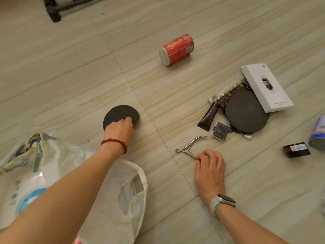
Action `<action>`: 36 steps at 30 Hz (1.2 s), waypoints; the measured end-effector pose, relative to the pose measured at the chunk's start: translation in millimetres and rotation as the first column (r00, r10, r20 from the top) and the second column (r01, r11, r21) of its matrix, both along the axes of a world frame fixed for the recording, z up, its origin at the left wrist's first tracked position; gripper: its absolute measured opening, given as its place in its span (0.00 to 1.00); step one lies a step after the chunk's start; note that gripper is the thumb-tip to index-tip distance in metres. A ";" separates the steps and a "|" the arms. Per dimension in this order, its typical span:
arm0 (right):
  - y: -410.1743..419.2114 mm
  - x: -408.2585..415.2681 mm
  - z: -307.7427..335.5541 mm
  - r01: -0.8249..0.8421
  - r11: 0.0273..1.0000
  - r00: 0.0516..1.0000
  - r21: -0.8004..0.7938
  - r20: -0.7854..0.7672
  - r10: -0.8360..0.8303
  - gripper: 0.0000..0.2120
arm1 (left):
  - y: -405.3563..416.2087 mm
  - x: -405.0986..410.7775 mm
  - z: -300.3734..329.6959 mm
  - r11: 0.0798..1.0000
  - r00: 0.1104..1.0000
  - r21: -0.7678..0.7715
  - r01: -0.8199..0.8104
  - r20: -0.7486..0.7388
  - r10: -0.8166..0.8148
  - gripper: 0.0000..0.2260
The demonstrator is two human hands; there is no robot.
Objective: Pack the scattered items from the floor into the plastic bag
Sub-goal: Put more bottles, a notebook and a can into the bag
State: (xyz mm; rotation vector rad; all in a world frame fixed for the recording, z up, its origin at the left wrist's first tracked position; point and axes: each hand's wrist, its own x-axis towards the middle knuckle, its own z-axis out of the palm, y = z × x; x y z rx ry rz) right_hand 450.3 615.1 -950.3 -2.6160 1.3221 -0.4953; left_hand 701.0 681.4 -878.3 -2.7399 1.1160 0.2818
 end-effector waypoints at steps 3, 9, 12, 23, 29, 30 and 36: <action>-0.2 0.9 4.3 0.011 1.000 1.000 0.005 -0.008 -0.011 0.11 | 2.1 -6.1 25.5 0.956 0.985 -0.239 -0.168 -0.086 0.152 0.10; 2.3 4.1 17.6 0.035 0.983 0.999 0.179 -0.045 -0.027 0.08 | 57.0 -40.1 106.5 0.693 0.967 -0.687 -0.219 -0.247 0.061 0.09; 12.6 18.7 48.4 0.092 0.926 0.995 0.367 -0.056 -0.077 0.04 | 101.7 -54.6 138.8 0.621 0.976 -0.758 -0.201 -0.212 0.057 0.09; 128.4 60.0 194.3 -0.638 0.609 0.709 0.471 0.669 0.224 0.08 | 261.5 -45.4 166.5 0.891 0.769 -0.177 -0.417 -0.591 0.243 0.11; 182.3 55.2 185.5 -0.844 0.511 0.518 0.166 0.506 0.690 0.02 | 274.7 -57.7 143.4 0.696 0.906 -0.580 -0.423 -0.279 0.318 0.13; 186.3 54.3 177.5 -0.855 0.515 0.493 0.061 0.407 0.769 0.02 | 274.7 -53.3 145.6 0.636 0.916 -0.664 -0.393 -0.226 0.331 0.13; 181.4 74.5 148.0 -0.832 0.524 0.544 -0.182 -0.081 0.835 0.09 | 273.0 -46.2 155.3 0.678 0.965 -0.706 -0.205 -0.028 0.262 0.13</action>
